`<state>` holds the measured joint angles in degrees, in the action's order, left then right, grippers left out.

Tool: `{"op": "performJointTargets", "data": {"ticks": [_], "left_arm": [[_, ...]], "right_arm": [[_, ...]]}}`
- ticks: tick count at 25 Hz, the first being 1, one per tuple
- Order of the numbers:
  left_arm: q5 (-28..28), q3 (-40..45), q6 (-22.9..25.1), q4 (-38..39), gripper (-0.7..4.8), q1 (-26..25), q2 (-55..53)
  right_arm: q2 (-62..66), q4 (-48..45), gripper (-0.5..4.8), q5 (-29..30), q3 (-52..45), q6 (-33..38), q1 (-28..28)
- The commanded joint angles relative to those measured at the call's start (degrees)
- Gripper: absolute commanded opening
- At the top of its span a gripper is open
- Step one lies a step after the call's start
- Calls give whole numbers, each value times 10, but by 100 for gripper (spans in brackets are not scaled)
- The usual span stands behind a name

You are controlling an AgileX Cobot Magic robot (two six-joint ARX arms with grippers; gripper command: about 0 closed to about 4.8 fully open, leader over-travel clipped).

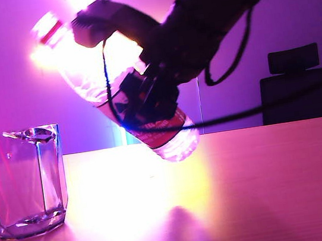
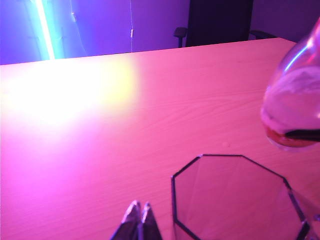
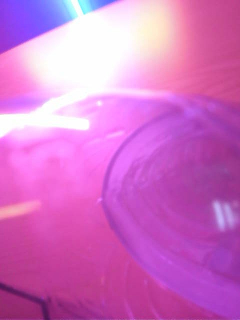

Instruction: Pick up the mineral water bottle on the table and pour water into the mug until it's half full.

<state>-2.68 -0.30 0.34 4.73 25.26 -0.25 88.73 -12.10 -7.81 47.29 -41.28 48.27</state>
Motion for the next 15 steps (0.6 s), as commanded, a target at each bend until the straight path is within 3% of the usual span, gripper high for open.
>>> {"op": "performJointTargets", "data": {"ticks": [1,11,15], "left_arm": [[1,-2,-2,-5,-2,0,-1],[1,-2,-2,-5,-2,0,-1],[1,-2,-2,-5,-2,0,-1]], "right_arm": [[16,-31,219,-47,23,-73,18],[48,-31,219,-129,63,-185,25],[50,-31,219,-133,69,-236,25]]}}
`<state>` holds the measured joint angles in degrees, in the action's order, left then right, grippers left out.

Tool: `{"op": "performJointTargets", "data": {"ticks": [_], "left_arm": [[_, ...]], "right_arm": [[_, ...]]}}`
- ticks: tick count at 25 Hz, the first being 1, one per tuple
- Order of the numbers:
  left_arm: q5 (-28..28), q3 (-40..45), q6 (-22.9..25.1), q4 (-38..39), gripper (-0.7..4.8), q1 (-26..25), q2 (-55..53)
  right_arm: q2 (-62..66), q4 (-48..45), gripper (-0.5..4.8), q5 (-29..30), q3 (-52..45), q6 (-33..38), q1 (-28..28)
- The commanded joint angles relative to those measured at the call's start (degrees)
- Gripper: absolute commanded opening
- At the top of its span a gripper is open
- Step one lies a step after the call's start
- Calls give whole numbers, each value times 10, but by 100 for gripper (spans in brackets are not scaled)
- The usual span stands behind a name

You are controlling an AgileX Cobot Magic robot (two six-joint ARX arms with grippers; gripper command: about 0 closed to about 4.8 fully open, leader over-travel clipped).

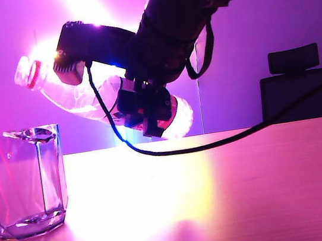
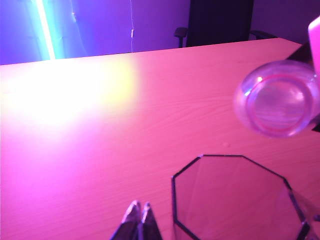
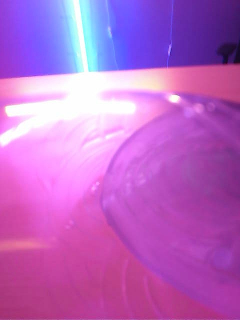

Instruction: Pick up the mineral water bottle on the table and pour water into the mug until it's half full.

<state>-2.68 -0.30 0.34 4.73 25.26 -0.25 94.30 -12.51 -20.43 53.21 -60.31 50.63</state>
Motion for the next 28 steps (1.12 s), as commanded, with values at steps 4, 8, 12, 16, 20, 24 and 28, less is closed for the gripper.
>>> {"op": "performJointTargets", "data": {"ticks": [4,8,12,16,20,24,28], "left_arm": [[1,-2,-2,-5,-2,1,-1],[1,-2,-2,-5,-2,1,-1],[1,-2,-2,-5,-2,1,-1],[1,-2,-2,-5,-2,1,-1],[1,-2,-2,-5,-2,1,-1],[1,-2,-2,-5,-2,1,-1],[1,-2,-2,-5,-2,1,-1]], "right_arm": [[-5,-27,219,-33,10,-93,2],[-5,-31,219,-57,10,-120,8],[-2,-52,219,-73,10,-145,19],[6,-68,219,-97,10,-183,28],[9,-74,219,-115,10,-200,33],[9,-82,219,-130,10,-223,36],[9,-95,219,-135,10,-239,36]]}}
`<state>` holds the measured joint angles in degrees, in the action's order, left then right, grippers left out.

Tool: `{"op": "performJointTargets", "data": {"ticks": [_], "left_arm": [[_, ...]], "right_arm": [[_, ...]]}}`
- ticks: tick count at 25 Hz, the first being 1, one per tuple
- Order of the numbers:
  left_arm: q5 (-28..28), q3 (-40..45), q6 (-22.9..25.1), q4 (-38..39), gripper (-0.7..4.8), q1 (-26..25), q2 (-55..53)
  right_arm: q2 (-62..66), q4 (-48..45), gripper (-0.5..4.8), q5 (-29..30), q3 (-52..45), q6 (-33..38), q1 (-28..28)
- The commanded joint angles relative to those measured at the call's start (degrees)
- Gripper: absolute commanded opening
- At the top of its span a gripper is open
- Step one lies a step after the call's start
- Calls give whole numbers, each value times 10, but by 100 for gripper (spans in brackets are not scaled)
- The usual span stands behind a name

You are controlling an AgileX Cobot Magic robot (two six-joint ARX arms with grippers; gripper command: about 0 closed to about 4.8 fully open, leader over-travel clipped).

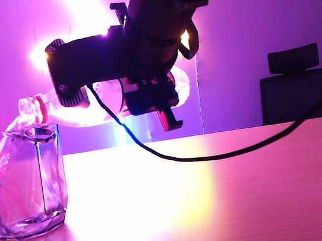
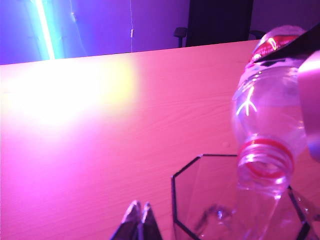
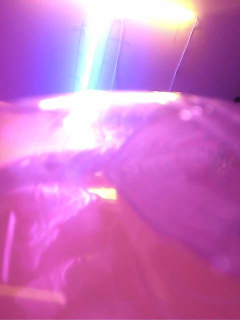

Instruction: Pick up the mineral water bottle on the table and pour water into the mug until it's half full.

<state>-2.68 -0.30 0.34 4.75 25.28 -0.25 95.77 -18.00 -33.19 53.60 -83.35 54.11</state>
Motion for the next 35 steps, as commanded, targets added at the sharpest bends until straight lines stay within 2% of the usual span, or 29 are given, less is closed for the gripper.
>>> {"op": "performJointTargets", "data": {"ticks": [1,29,35], "left_arm": [[1,-2,-2,-5,-2,0,-1],[1,-2,-2,-5,-2,0,-1],[1,-2,-2,-5,-2,0,-1]], "right_arm": [[-6,-42,219,-12,6,-9,2],[-6,-46,219,-46,6,-26,1],[-6,-45,209,-42,6,9,0]]}}
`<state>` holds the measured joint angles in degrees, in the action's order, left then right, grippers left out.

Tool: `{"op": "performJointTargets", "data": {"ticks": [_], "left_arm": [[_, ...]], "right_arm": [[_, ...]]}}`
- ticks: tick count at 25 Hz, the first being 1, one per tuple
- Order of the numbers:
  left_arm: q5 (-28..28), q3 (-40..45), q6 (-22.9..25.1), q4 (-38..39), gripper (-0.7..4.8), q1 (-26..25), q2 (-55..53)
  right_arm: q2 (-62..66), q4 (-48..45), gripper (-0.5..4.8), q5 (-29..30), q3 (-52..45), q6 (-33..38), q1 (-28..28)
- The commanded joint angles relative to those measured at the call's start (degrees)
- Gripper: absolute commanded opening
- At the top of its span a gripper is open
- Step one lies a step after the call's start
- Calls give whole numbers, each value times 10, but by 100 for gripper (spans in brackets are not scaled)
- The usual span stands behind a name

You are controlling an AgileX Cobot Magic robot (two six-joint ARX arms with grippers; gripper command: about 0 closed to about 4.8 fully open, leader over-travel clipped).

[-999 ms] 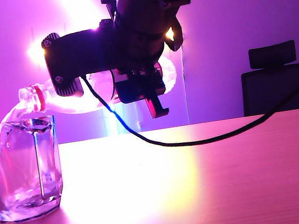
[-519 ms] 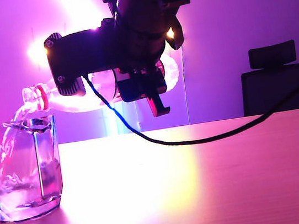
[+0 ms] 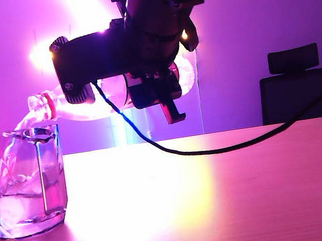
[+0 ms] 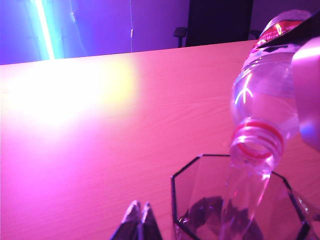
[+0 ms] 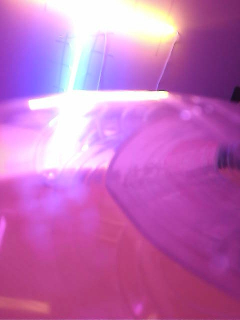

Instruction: Pick up the mineral water bottle on the table and pour water into the mug until it's half full.

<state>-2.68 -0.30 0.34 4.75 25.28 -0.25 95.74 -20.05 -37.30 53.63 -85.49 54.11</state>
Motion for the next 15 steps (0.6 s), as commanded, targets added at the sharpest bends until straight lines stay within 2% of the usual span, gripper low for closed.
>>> {"op": "performJointTargets", "data": {"ticks": [1,8,15], "left_arm": [[1,-2,-2,-5,-2,0,-1],[1,-2,-2,-5,-2,0,-1],[1,-2,-2,-6,-2,0,-1]], "right_arm": [[-6,-24,209,-1,5,33,0],[-6,-7,209,-1,5,102,1],[-6,23,210,-1,5,246,1]]}}
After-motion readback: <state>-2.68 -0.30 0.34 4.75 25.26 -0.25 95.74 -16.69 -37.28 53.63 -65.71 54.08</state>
